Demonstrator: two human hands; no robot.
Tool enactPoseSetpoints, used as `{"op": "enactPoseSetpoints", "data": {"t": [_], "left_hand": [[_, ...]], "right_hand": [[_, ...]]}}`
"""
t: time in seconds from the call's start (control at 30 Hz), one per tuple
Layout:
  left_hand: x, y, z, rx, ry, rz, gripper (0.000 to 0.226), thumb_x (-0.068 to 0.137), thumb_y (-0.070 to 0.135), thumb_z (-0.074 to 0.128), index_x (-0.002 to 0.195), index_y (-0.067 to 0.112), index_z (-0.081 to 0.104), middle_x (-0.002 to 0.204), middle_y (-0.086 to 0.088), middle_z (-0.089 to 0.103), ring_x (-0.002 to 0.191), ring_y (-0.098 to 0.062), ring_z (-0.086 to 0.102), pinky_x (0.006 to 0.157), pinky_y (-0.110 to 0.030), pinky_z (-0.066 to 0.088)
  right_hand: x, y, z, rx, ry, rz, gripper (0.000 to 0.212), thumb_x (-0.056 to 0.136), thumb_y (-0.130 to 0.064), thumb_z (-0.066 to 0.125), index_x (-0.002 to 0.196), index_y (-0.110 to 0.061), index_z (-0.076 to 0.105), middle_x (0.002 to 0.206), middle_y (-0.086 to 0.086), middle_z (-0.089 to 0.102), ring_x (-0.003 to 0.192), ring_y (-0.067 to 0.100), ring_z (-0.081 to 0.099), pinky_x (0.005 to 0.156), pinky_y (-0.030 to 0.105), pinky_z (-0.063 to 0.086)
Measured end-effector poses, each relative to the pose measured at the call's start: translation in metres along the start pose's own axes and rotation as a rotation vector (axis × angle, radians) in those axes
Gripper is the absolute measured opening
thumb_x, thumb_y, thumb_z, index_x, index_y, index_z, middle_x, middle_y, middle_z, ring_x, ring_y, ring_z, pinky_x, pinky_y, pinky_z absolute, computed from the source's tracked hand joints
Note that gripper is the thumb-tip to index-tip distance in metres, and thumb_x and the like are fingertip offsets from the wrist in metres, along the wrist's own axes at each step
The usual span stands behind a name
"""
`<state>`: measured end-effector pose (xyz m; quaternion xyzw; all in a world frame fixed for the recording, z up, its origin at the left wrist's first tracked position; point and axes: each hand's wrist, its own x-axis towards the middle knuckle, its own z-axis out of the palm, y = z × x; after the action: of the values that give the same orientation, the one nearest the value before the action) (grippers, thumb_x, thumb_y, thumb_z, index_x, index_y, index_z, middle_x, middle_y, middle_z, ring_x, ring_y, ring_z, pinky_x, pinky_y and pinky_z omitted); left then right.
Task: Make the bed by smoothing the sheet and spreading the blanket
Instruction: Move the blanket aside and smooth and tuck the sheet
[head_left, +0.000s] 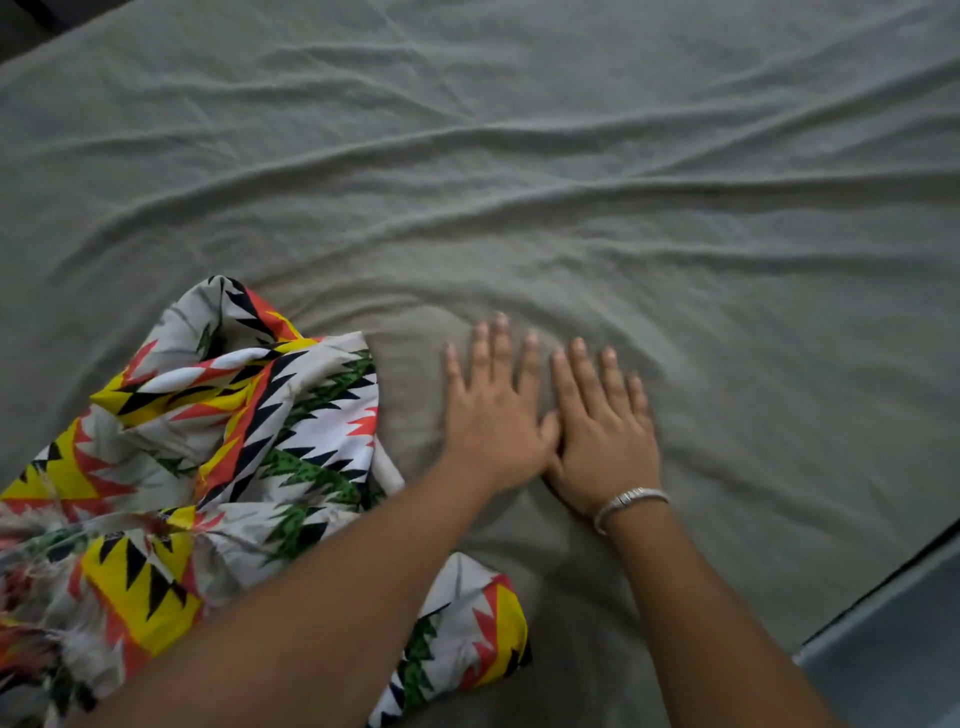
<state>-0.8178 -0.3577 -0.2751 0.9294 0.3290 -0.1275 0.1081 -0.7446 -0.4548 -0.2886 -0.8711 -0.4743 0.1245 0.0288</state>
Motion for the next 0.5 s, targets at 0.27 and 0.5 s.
{"op": "enactPoseSetpoints", "data": {"t": [0.27,0.5], "left_hand": [[0.026,-0.036,-0.013,-0.051,0.172,-0.120,0.082,0.078,0.053,0.025,0.146,0.007,0.029,0.152,-0.017,0.027,0.140,-0.035,0.026,0.112,-0.056,0.012],[0.021,-0.017,-0.008,-0.013,0.015,-0.062,0.081,0.082,0.057,0.024,0.151,0.018,0.005,0.157,-0.019,-0.005,0.144,-0.036,-0.003,0.112,-0.057,-0.006]], "right_hand": [[0.029,-0.019,-0.013,-0.010,0.042,-0.047,0.073,0.081,-0.052,0.036,0.141,-0.012,0.040,0.149,0.009,0.036,0.139,0.031,0.031,0.111,0.056,0.014],[0.022,-0.007,-0.008,-0.015,-0.051,0.080,0.080,0.077,-0.059,0.028,0.148,-0.022,0.025,0.156,-0.002,0.021,0.143,0.038,0.014,0.111,0.059,0.008]]}}
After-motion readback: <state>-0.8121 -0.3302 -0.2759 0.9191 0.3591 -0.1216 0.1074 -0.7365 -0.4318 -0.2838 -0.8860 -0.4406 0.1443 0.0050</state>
